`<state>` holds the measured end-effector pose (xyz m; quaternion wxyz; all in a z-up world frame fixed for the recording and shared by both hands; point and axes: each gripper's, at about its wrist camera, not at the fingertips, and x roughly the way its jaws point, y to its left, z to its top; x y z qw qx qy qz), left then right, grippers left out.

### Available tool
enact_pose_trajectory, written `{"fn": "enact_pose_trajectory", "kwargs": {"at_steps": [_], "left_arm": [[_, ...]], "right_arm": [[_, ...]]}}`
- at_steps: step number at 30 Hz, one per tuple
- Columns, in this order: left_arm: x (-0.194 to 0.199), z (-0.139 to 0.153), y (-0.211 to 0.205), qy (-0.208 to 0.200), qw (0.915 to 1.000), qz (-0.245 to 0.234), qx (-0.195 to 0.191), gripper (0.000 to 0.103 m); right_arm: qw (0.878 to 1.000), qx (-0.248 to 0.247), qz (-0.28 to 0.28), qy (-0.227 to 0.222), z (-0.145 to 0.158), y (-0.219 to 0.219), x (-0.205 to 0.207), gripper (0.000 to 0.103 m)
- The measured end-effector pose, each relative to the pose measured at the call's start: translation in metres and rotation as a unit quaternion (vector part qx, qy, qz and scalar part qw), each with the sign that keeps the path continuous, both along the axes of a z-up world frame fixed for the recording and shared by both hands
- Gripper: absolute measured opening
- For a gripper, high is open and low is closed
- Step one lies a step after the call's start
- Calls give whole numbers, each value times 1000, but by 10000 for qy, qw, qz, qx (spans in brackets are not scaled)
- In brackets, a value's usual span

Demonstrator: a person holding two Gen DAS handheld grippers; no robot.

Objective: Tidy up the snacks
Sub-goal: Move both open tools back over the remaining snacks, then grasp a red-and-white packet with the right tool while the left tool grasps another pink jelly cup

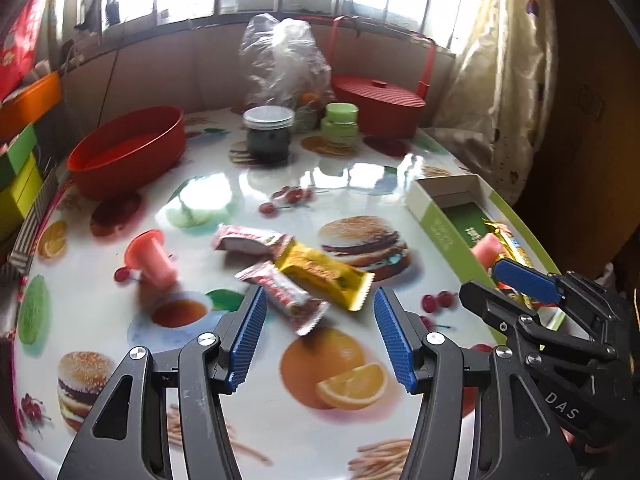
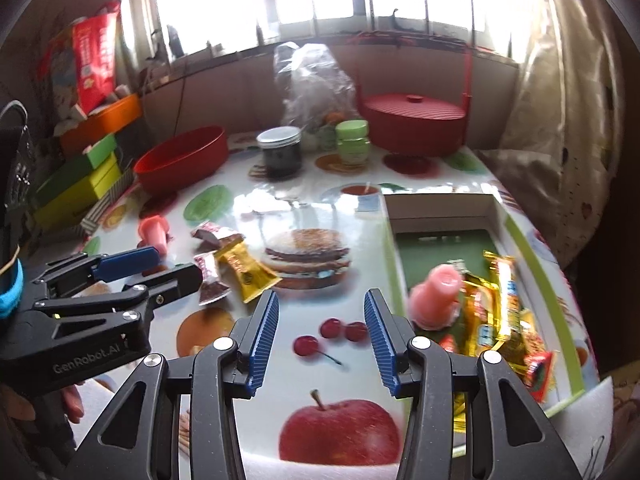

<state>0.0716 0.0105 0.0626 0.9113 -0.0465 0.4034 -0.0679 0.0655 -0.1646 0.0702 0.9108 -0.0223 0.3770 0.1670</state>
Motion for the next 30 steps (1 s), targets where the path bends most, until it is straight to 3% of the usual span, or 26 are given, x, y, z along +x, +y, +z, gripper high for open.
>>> {"fn": "enact_pose_trajectory", "kwargs": {"at_steps": [17, 30], "left_arm": [[-2, -31, 98, 421, 9923, 992, -619, 57], [-4, -49, 130, 571, 9836, 1350, -1051, 57]], "right_arm": [[9950, 162, 908, 384, -20, 65, 25, 49], [9876, -147, 1433, 630, -44, 112, 46, 49]]}}
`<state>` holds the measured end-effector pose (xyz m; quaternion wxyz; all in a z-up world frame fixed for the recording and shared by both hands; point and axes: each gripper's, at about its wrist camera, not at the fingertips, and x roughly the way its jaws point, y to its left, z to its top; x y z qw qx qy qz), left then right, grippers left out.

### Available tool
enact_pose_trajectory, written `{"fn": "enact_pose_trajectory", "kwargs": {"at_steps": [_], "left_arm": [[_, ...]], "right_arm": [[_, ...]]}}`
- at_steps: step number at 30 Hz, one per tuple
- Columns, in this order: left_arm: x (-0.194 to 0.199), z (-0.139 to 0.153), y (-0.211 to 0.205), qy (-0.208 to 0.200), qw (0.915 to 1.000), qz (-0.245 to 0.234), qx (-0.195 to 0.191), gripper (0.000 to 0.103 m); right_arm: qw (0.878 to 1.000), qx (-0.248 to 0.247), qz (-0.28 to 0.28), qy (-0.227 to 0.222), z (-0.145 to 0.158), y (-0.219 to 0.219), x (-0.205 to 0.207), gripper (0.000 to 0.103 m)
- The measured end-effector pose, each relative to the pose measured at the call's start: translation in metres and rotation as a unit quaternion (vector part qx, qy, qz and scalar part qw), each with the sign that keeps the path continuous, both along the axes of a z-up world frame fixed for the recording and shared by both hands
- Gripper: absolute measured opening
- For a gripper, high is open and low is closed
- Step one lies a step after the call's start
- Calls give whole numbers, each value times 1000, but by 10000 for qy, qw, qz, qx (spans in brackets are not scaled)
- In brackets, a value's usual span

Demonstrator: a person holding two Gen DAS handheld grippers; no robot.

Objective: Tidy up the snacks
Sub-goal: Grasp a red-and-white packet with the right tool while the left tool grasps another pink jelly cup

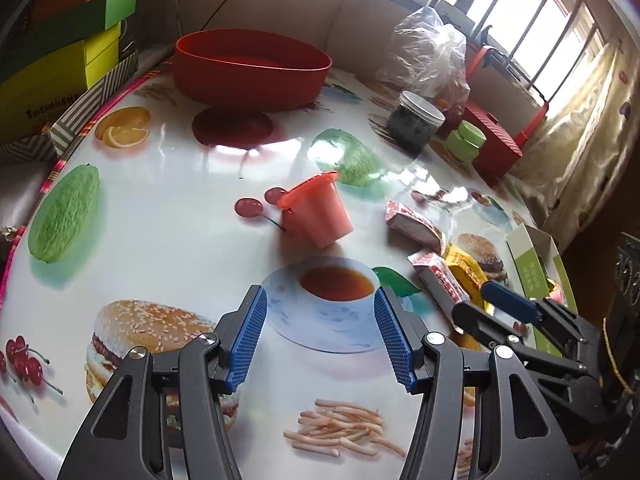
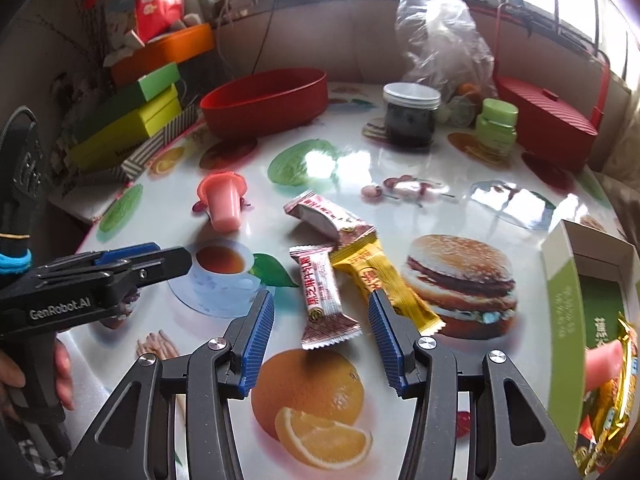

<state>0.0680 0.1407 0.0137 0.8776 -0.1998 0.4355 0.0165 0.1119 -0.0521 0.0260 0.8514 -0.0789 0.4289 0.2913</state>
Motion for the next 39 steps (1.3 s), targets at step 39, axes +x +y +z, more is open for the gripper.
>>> {"fn": "enact_pose_trajectory", "kwargs": {"at_steps": [39], "left_arm": [[70, -11, -1, 281, 9975, 540, 359, 57]], "right_arm": [[9991, 281, -20, 307, -22, 4, 3, 20]]}}
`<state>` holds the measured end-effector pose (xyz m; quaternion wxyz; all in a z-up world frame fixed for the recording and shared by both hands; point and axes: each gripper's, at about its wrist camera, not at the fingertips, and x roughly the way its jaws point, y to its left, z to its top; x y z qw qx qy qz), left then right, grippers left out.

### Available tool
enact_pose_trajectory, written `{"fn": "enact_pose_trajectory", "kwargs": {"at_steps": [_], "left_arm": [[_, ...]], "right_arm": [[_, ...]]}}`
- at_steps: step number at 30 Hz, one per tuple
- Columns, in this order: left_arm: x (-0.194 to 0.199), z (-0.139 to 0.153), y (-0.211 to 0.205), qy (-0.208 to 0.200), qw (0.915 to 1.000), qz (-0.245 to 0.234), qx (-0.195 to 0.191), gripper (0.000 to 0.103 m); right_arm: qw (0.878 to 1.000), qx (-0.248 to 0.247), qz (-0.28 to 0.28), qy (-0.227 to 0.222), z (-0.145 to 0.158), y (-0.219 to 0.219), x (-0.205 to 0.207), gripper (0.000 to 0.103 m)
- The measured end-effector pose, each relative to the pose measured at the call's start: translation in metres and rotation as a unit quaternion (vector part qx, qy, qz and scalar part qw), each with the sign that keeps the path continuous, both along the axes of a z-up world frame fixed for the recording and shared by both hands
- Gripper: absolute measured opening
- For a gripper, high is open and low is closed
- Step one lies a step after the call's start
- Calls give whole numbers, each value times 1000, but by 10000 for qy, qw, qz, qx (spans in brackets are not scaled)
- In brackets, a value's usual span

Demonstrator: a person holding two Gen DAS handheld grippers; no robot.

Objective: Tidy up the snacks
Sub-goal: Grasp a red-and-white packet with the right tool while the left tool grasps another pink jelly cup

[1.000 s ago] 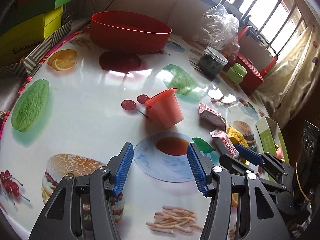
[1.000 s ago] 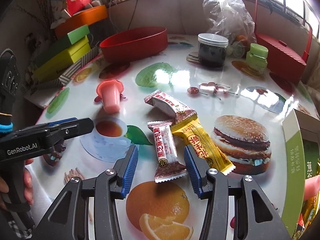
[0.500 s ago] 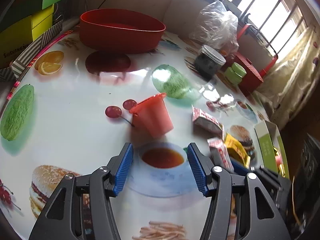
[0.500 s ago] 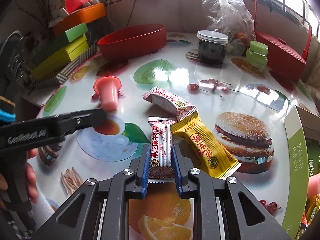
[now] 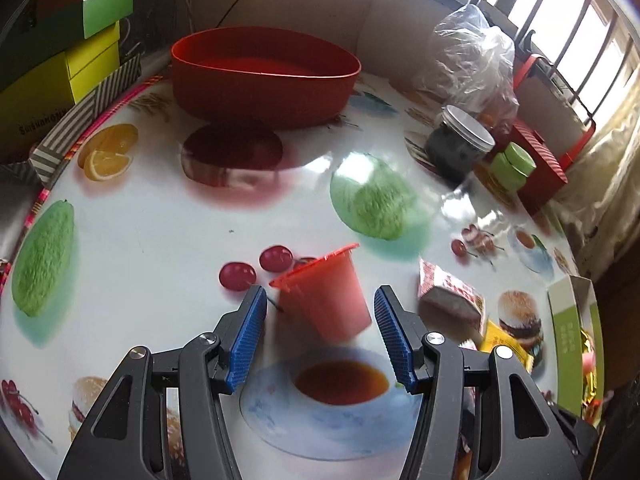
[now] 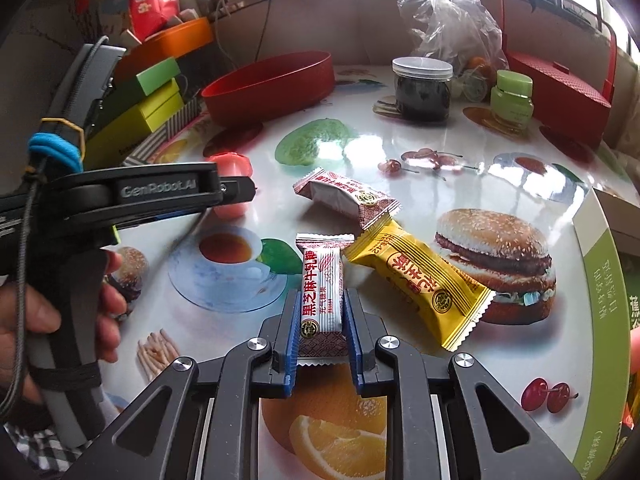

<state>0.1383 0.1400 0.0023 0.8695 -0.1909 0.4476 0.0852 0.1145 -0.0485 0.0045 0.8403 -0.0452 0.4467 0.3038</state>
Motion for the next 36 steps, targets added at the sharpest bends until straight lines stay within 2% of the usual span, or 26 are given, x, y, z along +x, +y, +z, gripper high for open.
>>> {"fn": "enact_pose_trajectory", "kwargs": {"at_steps": [12, 14, 15, 28, 36], "left_arm": [[9, -2, -2, 32, 9991, 111, 407, 57], [9, -2, -1, 27, 9990, 106, 443, 47], [8, -1, -2, 36, 9988, 99, 485, 47], [0, 0, -1, -127, 9988, -60, 479, 42], [-14, 9, -5, -400, 9980, -242, 418, 42]], "right_arm": [[9999, 135, -8, 61, -1, -3, 0, 20], [9999, 144, -9, 67, -1, -3, 1, 20], [9999, 142, -9, 65, -1, -3, 1, 20], [9999, 129, -17, 47, -1, -3, 1, 20], [9999, 103, -38, 13, 1, -3, -2, 20]]}}
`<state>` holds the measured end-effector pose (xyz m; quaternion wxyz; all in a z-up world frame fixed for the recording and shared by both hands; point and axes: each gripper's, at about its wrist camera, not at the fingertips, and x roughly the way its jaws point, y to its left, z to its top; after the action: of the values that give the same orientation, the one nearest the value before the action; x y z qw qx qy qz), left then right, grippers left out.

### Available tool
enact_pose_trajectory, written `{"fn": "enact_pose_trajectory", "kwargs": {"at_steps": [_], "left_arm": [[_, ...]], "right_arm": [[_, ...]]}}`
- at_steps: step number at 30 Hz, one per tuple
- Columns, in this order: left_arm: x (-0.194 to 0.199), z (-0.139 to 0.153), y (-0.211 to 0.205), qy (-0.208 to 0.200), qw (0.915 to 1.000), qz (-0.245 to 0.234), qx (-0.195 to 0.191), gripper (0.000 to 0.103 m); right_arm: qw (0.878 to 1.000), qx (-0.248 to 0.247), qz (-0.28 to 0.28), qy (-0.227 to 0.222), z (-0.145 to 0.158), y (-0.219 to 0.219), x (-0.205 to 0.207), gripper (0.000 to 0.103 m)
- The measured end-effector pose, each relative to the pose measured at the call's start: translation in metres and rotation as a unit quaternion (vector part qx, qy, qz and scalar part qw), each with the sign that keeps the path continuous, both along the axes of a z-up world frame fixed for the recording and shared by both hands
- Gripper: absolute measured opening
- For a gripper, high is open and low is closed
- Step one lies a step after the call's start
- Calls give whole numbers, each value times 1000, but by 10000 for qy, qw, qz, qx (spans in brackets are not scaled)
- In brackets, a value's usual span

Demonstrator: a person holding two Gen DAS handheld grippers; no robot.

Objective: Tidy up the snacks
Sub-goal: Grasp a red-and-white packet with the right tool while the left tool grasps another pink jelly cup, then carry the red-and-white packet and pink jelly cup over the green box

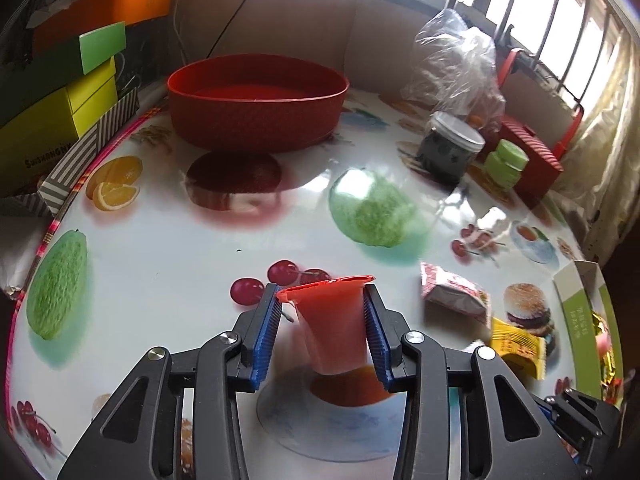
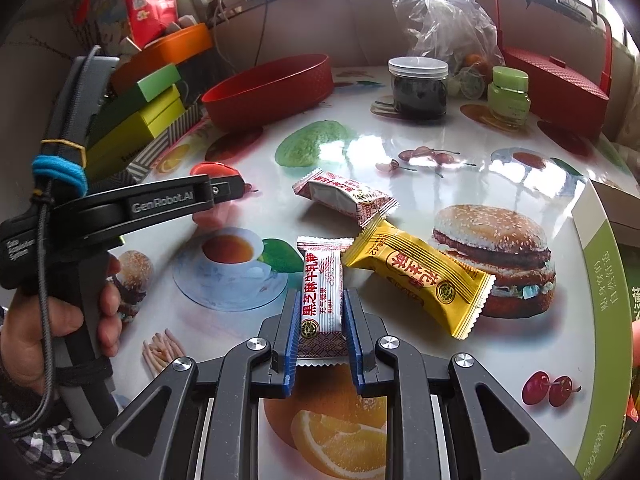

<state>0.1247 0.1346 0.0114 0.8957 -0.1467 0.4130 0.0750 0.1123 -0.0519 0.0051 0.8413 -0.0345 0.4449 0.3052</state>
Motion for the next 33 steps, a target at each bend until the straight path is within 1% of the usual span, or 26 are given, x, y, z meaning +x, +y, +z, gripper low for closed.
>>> {"fn": "enact_pose_trajectory", "kwargs": {"at_steps": [5, 8, 19, 20, 21, 25, 27, 29, 30, 32, 33], "left_arm": [[-10, 13, -8, -231, 9995, -217, -32, 42], [-15, 19, -13, -287, 9991, -304, -17, 42], [-31, 33, -33, -343, 9973, -639, 60, 42], [-33, 35, -36, -361, 9971, -665, 66, 42], [-34, 36, -38, -378, 9969, -694, 60, 42], [-37, 37, -44, -394, 9961, -782, 49, 42], [-39, 36, -45, -377, 9963, -770, 42, 42], [-41, 35, -44, -351, 9966, -750, 9, 42], [-42, 35, -43, -341, 9967, -737, 6, 42], [-43, 34, -43, -328, 9968, -735, 13, 42], [-43, 34, -44, -332, 9967, -741, 17, 42]], "right_arm": [[10000, 26, -52, -22, 3, -2, -5, 20], [9999, 62, -104, -56, 8, -5, -7, 20], [9989, 160, -374, -243, 28, -27, -22, 19], [9986, 175, -418, -268, 30, -30, -24, 14], [9984, 183, -448, -285, 32, -32, -25, 12], [9977, 196, -556, -339, 37, -42, -29, 12], [9980, 173, -557, -260, 34, -46, -30, 12], [9984, 187, -494, -217, 32, -48, -30, 13], [9984, 200, -476, -210, 31, -49, -30, 16], [9989, 209, -417, -73, 27, -47, -29, 26], [9990, 215, -392, -19, 25, -46, -28, 27]]}}
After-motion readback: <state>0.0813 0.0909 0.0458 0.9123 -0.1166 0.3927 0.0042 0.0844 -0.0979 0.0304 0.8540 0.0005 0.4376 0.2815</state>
